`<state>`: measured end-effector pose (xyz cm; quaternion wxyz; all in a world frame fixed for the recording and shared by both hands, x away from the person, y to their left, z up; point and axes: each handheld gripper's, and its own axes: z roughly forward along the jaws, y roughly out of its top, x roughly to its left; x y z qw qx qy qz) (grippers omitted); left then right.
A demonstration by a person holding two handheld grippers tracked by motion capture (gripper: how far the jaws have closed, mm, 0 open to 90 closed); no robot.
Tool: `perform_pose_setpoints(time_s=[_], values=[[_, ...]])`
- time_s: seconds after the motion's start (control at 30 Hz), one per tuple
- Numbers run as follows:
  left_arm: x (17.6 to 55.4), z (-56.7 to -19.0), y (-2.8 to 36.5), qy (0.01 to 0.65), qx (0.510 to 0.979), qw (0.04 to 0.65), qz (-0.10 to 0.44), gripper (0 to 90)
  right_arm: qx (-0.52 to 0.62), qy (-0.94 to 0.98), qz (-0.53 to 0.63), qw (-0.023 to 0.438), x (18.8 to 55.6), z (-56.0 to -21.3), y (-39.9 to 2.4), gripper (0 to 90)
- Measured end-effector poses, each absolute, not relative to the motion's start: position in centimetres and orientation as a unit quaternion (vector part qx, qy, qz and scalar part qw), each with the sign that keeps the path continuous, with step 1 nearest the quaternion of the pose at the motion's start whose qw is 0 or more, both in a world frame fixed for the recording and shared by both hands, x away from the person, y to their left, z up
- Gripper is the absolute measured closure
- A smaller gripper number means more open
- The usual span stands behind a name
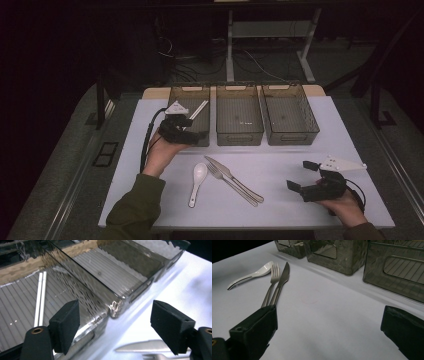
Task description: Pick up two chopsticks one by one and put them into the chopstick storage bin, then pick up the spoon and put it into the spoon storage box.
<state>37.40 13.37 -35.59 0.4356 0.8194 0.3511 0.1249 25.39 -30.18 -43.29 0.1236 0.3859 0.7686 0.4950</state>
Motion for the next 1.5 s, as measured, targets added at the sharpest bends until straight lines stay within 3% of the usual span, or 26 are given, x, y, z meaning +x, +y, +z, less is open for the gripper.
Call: perform_pose_setpoints(time_s=[0.6, 0.87, 1.1, 1.5], values=[[31.9, -38.4, 13.7, 0.337, 0.823, 0.441, 0.123, 21.5, 0.386, 0.768, 0.496, 0.125, 25.4, -43.2, -30.3, 0.8], [29.6, -39.5, 13.9, 0.329, 0.833, 0.427, 0.122, 25.4, 0.386, 0.767, 0.497, 0.124, 25.3, -43.2, -30.3, 0.8], [27.7, -40.4, 14.0, 0.324, 0.838, 0.425, 0.108, 39.7, 0.386, 0.767, 0.497, 0.125, 25.4, -43.2, -30.3, 0.8], [25.9, -41.7, 13.7, 0.311, 0.855, 0.408, 0.069, 84.6, 0.384, 0.767, 0.498, 0.127, 25.2, -43.1, -30.4, 0.8]])
